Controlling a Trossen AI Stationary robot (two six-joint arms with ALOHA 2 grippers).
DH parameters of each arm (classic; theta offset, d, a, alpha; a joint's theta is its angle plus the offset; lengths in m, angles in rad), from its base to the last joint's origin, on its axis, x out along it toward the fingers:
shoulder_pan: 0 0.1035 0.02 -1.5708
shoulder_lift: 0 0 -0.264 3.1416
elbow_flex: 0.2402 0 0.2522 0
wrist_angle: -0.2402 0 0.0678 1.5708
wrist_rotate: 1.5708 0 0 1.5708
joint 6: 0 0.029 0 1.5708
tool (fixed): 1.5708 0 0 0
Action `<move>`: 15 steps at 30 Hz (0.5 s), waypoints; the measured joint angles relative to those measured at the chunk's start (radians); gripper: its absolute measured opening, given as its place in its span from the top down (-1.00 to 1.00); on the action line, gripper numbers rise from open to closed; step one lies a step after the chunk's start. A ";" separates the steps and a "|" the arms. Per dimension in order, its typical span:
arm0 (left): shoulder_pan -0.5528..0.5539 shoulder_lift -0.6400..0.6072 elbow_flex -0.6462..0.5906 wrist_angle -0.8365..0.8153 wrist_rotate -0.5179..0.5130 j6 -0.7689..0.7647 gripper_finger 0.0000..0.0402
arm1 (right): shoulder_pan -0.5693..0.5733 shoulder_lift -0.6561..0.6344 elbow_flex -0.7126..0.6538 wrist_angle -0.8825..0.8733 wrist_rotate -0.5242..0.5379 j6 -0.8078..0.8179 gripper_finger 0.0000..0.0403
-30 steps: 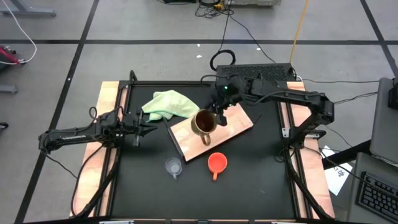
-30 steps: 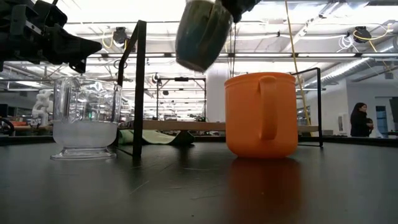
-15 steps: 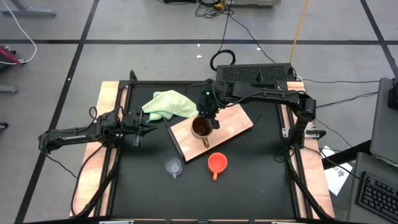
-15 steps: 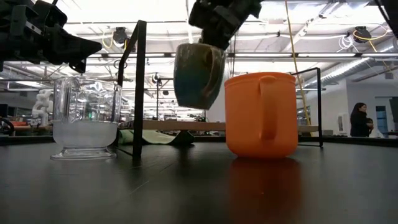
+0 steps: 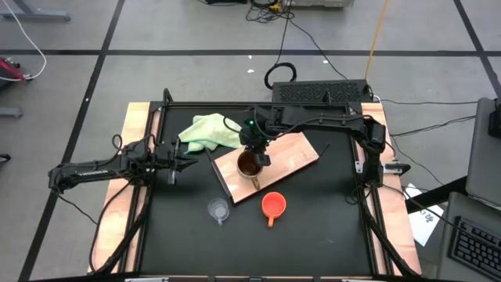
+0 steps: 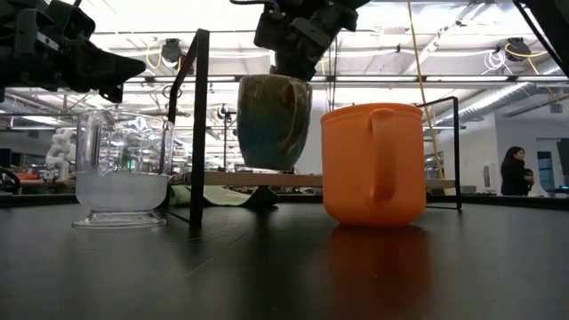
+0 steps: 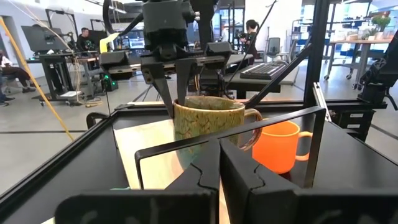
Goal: Stack small to large cups/mugs on shelf
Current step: Put the dark green mug on the shelf
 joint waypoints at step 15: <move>0.000 0.000 0.000 0.000 0.000 -0.001 0.94 | 0.027 0.001 0.000 0.003 -0.033 -0.001 0.91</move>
